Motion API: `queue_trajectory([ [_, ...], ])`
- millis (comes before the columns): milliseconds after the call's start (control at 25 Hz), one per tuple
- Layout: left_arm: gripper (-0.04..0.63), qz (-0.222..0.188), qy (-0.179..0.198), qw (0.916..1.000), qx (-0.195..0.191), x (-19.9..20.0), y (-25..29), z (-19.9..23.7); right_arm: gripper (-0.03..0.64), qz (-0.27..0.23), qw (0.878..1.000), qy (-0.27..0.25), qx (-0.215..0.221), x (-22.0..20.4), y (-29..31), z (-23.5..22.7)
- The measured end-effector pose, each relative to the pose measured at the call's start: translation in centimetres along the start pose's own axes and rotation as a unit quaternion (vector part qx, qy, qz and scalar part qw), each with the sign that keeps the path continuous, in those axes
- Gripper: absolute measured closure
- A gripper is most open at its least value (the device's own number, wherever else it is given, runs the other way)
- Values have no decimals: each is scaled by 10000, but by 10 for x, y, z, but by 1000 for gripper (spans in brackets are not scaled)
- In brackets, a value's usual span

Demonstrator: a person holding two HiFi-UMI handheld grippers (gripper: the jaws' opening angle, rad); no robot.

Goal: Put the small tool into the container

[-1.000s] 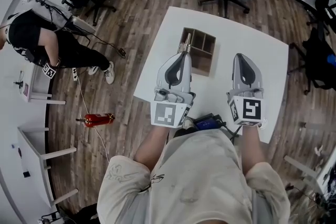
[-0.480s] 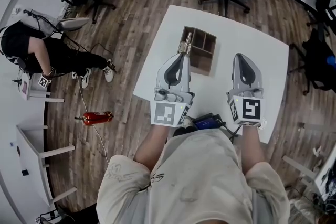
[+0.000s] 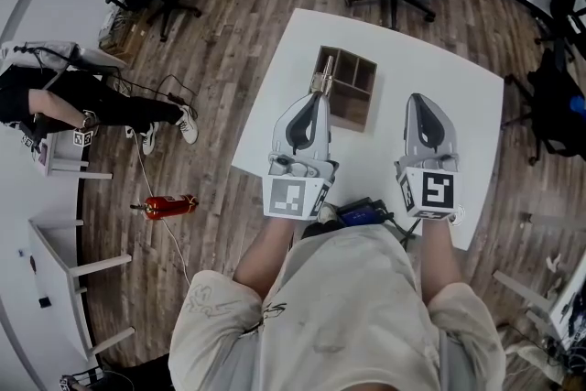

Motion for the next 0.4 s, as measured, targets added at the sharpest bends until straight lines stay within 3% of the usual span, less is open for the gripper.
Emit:
queue_trajectory([
  [400, 575, 33, 7, 9999, 95, 2, -15, 6, 611, -30, 10000, -20, 25, 4, -9, 12],
])
Point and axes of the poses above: the fingertips, and each gripper's own axes: y forward along the fingers, z to its left, x out of its top, the point moved 1 cm from there along -y, backward along the fingers, and after that the axes turned 3 degrees about z, right-handed, at the moved point
